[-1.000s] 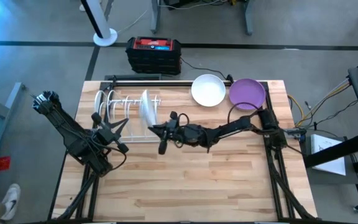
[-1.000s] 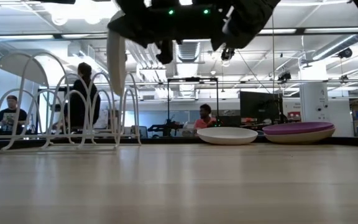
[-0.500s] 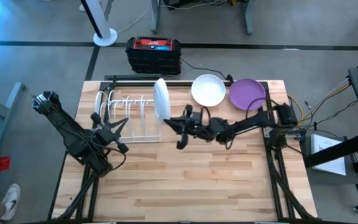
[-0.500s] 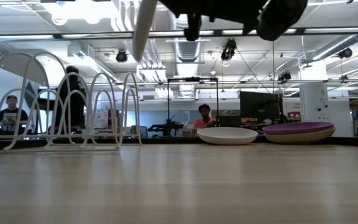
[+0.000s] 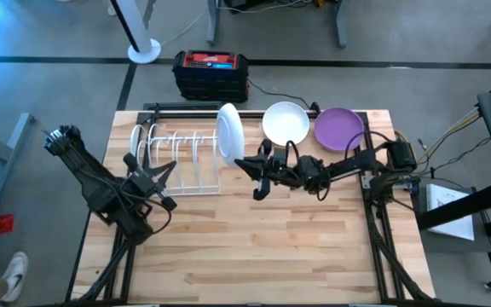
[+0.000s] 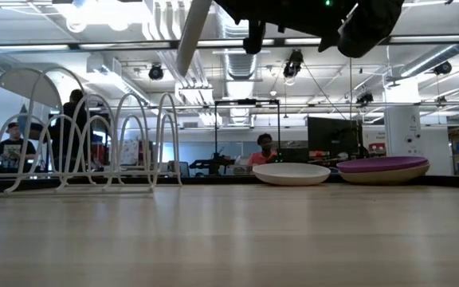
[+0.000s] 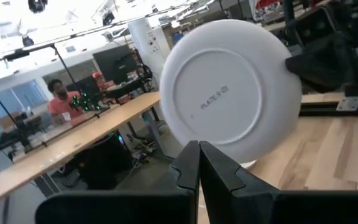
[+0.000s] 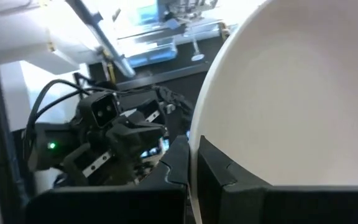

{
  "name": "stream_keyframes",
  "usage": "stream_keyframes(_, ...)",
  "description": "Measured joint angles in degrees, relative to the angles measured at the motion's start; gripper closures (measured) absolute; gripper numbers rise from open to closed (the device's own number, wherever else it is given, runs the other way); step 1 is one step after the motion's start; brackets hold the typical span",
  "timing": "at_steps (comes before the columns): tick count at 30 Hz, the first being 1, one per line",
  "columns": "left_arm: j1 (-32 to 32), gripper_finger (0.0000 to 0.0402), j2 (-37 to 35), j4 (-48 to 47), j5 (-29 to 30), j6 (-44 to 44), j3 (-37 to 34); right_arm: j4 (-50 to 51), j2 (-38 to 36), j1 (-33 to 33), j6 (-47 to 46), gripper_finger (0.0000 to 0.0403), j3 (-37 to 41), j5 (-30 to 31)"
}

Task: Sort dishes
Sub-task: Put the white plate into the white dish rack

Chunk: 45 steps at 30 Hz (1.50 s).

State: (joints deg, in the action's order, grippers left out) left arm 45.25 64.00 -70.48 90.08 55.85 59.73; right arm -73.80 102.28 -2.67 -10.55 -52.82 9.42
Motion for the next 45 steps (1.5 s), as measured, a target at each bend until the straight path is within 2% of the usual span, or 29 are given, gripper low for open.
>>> stream_keyframes(4,0.0,0.0401,1.7,2.0,0.0,-5.1,1.5,-0.1,0.0,0.7,0.0,0.0403,-0.4,-3.5)
stream_keyframes(10,0.0,0.0401,3.6,1.9,0.0,-7.3,2.7,0.7,0.1,1.0,0.1,0.0403,-0.6,-4.1)
stream_keyframes(20,0.0,0.0401,3.6,1.8,0.0,-7.3,2.8,1.5,0.2,1.1,0.2,0.0403,-1.7,-8.5)
stream_keyframes(27,0.0,0.0401,3.5,1.6,0.0,-7.4,2.9,1.6,3.9,1.4,0.1,0.0403,-4.4,-11.2)
stream_keyframes(45,0.0,0.0401,3.5,0.5,-2.0,-7.3,2.8,2.8,5.5,3.5,-1.5,0.0403,-5.7,-12.9)
